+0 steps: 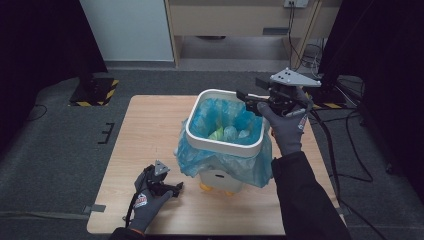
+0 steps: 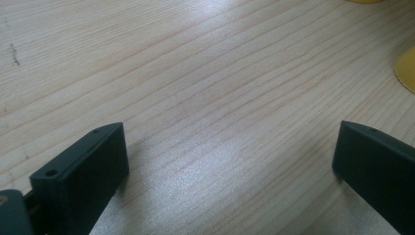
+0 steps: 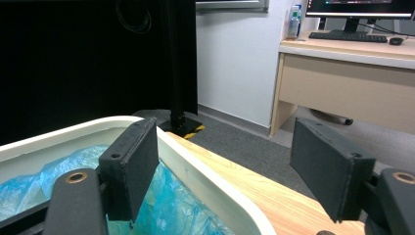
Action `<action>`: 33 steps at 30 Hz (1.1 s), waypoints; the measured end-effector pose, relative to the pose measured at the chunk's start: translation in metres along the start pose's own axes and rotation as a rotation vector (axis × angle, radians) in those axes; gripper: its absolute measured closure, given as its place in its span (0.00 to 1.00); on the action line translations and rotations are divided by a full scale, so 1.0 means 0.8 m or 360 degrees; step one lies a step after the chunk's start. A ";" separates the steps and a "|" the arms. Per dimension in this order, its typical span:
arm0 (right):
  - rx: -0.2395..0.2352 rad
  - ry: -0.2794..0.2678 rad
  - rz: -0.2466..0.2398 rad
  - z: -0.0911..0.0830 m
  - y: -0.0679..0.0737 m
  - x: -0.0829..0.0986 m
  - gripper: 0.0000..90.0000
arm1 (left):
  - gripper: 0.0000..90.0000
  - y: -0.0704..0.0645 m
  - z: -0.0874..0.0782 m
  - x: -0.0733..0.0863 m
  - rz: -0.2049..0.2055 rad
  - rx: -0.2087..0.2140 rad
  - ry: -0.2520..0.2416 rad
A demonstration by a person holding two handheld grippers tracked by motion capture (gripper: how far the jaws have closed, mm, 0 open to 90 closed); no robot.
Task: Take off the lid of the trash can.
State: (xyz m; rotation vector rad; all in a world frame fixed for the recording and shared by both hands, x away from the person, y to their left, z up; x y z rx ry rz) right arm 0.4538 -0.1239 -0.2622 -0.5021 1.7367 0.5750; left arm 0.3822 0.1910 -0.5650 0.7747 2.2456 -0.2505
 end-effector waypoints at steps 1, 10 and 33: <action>0.0002 0.0010 0.0001 0.002 0.000 0.002 0.30 | 0.00 0.000 0.000 0.000 0.0000 0.0000 0.0000; 0.0023 0.0084 -0.0041 0.008 -0.004 0.014 0.37 | 0.00 0.000 0.000 0.000 0.0002 0.0001 0.0001; 0.0022 0.0223 -0.0098 0.014 -0.002 0.026 0.54 | 0.00 0.000 0.000 0.000 -0.0005 0.0000 -0.0005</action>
Point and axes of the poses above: each handheld gripper's, and its own axes: z roughly forward along the jaws, x roughly out of its underside, y roughly to its left, the point moved 4 cm from there along z, roughly forward along the jaws, and after that the axes turned 4 degrees about z, right-handed, at the moved point
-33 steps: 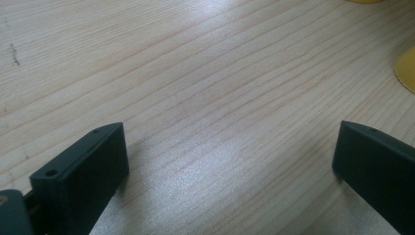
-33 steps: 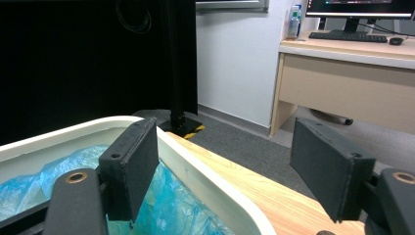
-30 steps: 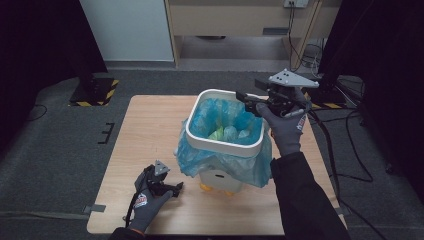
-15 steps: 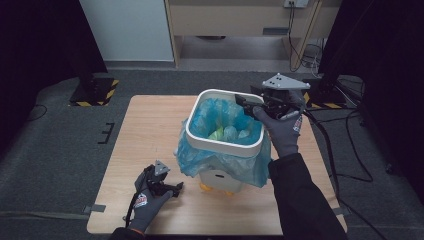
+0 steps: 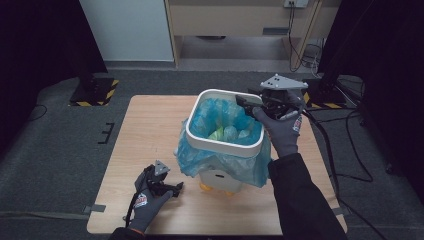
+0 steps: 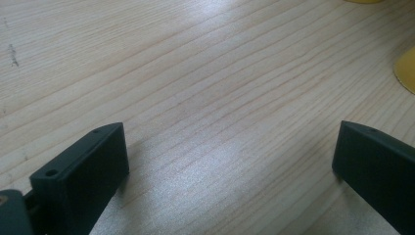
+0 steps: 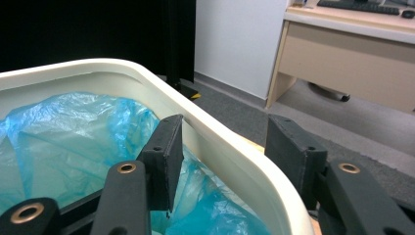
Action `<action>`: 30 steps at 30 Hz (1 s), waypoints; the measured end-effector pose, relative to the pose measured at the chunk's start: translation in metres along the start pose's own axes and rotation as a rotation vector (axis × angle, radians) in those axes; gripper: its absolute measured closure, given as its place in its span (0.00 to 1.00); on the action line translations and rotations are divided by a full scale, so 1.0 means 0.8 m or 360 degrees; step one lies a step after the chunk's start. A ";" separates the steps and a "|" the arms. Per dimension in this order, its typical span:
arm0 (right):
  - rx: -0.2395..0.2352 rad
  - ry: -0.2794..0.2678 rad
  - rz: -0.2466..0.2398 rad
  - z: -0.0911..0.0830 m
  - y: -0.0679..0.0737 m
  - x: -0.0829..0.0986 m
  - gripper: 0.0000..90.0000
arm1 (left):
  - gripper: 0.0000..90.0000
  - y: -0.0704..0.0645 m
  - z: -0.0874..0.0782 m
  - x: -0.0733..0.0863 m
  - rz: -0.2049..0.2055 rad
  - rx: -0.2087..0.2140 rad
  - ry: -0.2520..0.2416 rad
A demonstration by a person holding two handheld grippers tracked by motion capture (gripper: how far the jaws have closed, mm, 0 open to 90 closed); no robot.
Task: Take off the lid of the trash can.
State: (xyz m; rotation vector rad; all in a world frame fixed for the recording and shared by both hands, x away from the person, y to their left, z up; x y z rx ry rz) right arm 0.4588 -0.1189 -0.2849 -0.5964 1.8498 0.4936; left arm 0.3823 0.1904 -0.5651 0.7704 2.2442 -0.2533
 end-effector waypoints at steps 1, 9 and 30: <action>0.0001 0.0012 0.0004 0.000 -0.001 0.000 0.55 | 0.00 0.000 0.000 0.000 0.0000 0.0000 0.0000; -0.0016 0.0040 0.0008 0.000 -0.002 0.000 0.59 | 0.00 0.000 0.000 0.000 0.0001 0.0000 0.0000; -0.0008 0.0013 -0.0024 -0.003 -0.005 -0.002 0.69 | 0.00 0.000 0.000 0.000 0.0008 0.0002 0.0006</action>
Point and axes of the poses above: each handheld gripper's, and its own axes: z roughly forward along the jaws, x roughly out of its underside, y roughly to its left, the point moved 4 cm from there along z, roughly forward along the jaws, and after that the axes turned 4 degrees about z, right-handed, at the moved point
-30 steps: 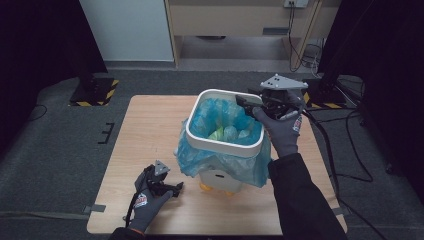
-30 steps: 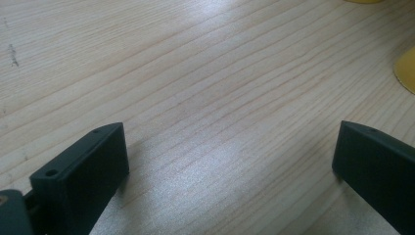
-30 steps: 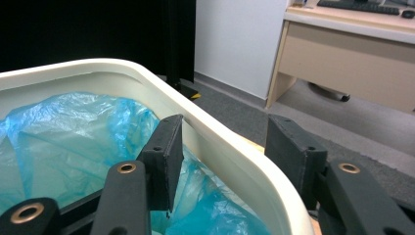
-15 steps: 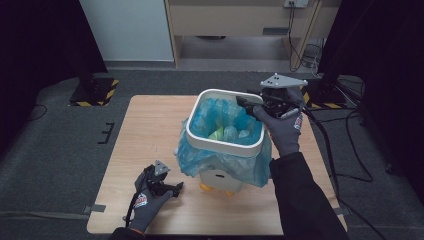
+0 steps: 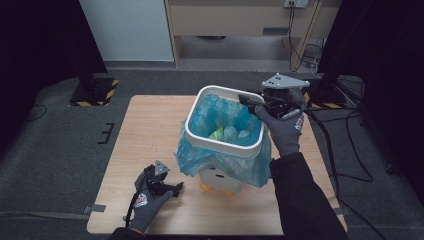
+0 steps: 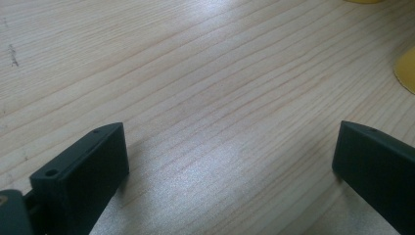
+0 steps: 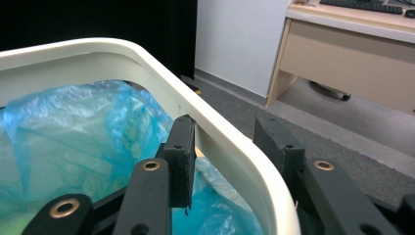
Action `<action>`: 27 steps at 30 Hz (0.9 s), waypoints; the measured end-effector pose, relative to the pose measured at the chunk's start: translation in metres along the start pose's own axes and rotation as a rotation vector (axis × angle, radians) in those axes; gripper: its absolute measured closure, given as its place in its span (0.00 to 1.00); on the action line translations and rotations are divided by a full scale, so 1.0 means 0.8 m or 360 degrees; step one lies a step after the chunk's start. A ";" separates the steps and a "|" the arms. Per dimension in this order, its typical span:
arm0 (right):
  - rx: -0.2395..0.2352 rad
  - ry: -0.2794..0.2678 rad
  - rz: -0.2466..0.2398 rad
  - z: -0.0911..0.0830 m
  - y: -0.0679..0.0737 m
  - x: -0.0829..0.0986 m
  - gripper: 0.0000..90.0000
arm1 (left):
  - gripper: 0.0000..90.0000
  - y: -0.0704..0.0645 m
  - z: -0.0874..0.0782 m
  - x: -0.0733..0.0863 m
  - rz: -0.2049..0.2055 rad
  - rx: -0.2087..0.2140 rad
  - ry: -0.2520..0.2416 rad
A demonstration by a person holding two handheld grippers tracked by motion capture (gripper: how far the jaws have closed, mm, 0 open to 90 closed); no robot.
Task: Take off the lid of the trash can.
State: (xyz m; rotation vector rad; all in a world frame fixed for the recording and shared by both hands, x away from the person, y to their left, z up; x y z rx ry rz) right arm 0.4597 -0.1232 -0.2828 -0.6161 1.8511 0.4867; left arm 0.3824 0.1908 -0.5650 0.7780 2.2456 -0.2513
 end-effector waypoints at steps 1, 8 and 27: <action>-0.0006 -0.0006 0.0007 -0.001 0.000 -0.001 0.69 | 0.00 0.000 0.000 0.000 -0.0002 0.0000 -0.0001; -0.0032 -0.0087 0.0053 -0.011 -0.002 -0.009 0.69 | 0.00 0.000 0.000 0.000 -0.0007 0.0000 -0.0006; 0.0092 -0.0329 0.0079 -0.070 -0.024 -0.027 0.69 | 0.00 -0.001 0.001 0.000 -0.0008 -0.0001 -0.0007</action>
Point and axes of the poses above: each handheld gripper's, and its own axes: z roughly forward along the jaws, x roughly out of its underside, y roughly to its left, the point moved 4 cm from there along z, roughly forward along the jaws, and after that the axes turned 4 degrees about z, right-handed, at the moved point
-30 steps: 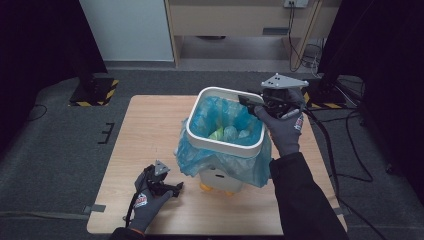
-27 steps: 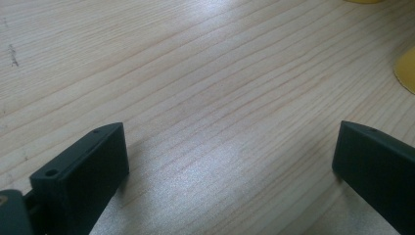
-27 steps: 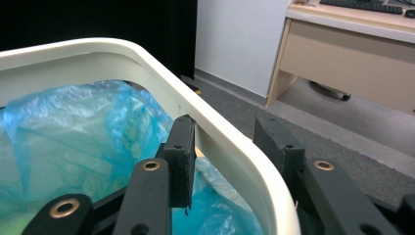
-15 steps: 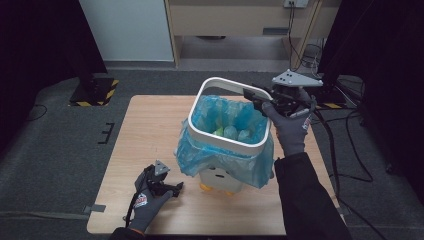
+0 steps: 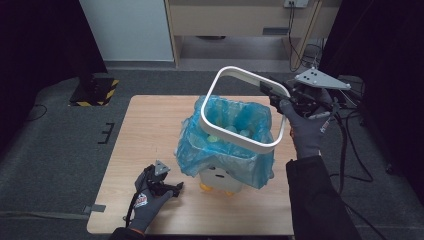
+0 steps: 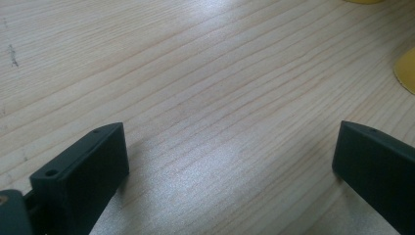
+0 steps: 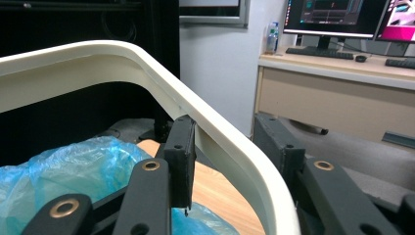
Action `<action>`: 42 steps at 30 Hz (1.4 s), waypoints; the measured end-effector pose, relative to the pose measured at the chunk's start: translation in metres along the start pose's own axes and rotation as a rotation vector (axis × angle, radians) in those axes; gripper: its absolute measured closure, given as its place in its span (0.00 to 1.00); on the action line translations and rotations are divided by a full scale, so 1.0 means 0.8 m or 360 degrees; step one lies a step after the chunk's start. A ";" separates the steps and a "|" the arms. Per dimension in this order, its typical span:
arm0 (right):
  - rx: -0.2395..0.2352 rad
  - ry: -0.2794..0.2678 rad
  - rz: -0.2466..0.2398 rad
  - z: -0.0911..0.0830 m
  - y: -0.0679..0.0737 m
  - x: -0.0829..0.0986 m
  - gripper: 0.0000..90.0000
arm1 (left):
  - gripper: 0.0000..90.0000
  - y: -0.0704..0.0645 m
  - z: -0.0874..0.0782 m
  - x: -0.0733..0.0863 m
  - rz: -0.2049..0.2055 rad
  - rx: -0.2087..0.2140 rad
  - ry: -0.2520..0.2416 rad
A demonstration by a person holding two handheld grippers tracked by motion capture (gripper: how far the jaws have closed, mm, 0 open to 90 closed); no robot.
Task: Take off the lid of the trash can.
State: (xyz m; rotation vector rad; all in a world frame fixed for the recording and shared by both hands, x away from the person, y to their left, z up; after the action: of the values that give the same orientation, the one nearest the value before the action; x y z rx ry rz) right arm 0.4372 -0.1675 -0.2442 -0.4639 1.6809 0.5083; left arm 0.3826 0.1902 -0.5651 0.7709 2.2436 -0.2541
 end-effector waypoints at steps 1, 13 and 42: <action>0.0002 -0.0008 -0.0001 -0.004 -0.001 -0.001 0.68 | 0.00 0.000 0.000 0.000 0.0000 0.0000 0.0000; 0.0081 -0.0085 0.0024 -0.035 -0.026 0.002 0.68 | 0.00 0.000 0.000 0.000 -0.0001 -0.0001 -0.0001; 0.0224 -0.0251 0.0091 -0.113 -0.070 0.037 0.68 | 0.00 -0.001 0.000 0.000 0.0000 -0.0006 0.0012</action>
State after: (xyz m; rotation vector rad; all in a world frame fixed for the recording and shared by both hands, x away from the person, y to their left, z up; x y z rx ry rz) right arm 0.3910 -0.2656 -0.2644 -0.2669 1.5691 0.4526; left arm 0.3819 0.1898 -0.5651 0.7708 2.2510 -0.2473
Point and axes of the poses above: each handheld gripper's, and its own axes: z roughly forward along the jaws, x roughly out of its underside, y roughly to its left, the point moved 4 cm from there along z, roughly forward along the jaws, and after that the axes turned 4 degrees about z, right-handed, at the moved point
